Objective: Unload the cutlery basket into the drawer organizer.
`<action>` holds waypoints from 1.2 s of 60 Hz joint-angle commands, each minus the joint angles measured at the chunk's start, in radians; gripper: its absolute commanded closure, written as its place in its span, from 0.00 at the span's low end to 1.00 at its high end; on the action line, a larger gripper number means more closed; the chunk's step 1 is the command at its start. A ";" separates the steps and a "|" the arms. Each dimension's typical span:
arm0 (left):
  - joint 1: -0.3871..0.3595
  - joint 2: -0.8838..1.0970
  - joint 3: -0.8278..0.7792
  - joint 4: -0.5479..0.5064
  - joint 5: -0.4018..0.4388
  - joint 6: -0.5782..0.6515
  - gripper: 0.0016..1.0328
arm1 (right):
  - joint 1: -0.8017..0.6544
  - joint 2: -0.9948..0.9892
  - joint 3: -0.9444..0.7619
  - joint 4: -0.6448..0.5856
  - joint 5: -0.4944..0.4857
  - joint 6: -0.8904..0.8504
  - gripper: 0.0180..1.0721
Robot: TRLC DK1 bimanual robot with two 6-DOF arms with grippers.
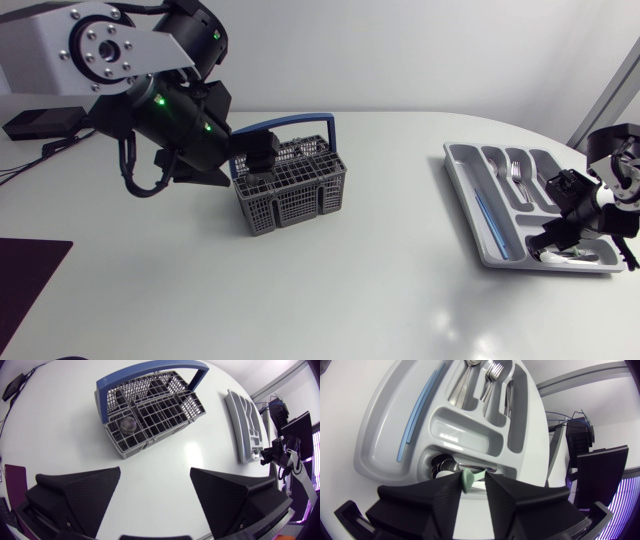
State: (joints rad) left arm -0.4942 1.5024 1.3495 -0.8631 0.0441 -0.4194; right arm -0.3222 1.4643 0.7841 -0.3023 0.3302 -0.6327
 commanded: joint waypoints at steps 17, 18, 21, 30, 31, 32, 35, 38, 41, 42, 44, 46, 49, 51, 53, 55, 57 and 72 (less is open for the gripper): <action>-0.007 0.035 0.033 -0.010 -0.007 -0.045 0.05 | 0.009 -0.016 -0.008 0.005 0.020 0.008 0.05; -0.007 0.038 0.034 -0.010 -0.007 -0.048 0.05 | 0.009 -0.019 -0.008 0.005 0.020 0.007 0.05; -0.009 0.042 0.036 -0.010 -0.007 -0.058 0.05 | 0.009 -0.038 -0.011 0.003 0.020 0.005 0.05; -0.010 0.058 0.046 -0.011 -0.009 -0.076 0.05 | 0.009 -0.090 -0.009 -0.012 0.018 -0.002 0.05; -0.010 0.058 0.046 -0.010 -0.009 -0.076 0.05 | 0.008 -0.093 -0.009 -0.017 0.017 -0.001 0.05; -0.010 0.058 0.046 -0.011 -0.009 -0.076 0.05 | 0.009 -0.098 -0.009 -0.020 0.015 -0.001 0.05; -0.010 0.059 0.046 -0.011 -0.009 -0.078 0.05 | 0.009 -0.110 -0.013 -0.027 0.015 -0.001 0.05; -0.010 0.058 0.045 -0.010 -0.009 -0.078 0.05 | 0.009 -0.113 -0.014 -0.027 0.015 -0.001 0.05; -0.010 0.058 0.042 -0.010 -0.009 -0.076 0.05 | 0.009 -0.099 -0.009 -0.024 0.013 -0.001 0.05; -0.009 0.058 0.040 -0.010 -0.009 -0.076 0.05 | 0.009 -0.093 -0.008 -0.024 0.013 -0.001 0.05; -0.009 0.058 0.040 -0.010 -0.009 -0.075 0.05 | 0.009 -0.079 -0.006 -0.024 0.012 0.002 0.05; -0.007 0.058 0.037 -0.010 -0.009 -0.075 0.05 | 0.009 -0.068 -0.005 -0.026 0.009 0.002 0.05; -0.006 0.056 0.036 -0.010 -0.009 -0.075 0.05 | 0.009 -0.067 -0.006 -0.032 -0.006 0.002 0.05; -0.004 0.055 0.033 -0.010 -0.009 -0.075 0.05 | 0.009 -0.073 -0.006 -0.043 -0.025 0.004 0.05; -0.001 0.053 0.031 -0.010 -0.009 -0.073 0.05 | 0.015 -0.081 -0.003 -0.064 -0.040 0.011 0.05; 0.000 0.051 0.030 -0.010 -0.009 -0.073 0.05 | 0.026 -0.093 0.000 -0.077 -0.057 0.019 0.05; 0.005 0.050 0.030 -0.010 -0.009 -0.073 0.05 | 0.040 -0.107 0.004 -0.097 -0.074 0.028 0.05; 0.032 0.035 0.023 -0.022 -0.009 -0.082 0.05 | 0.178 -0.222 0.109 -0.294 -0.296 0.114 0.05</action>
State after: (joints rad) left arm -0.4744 1.5455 1.3643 -0.8669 0.0441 -0.4755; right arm -0.1825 1.2743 0.8272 -0.5476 0.0879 -0.5678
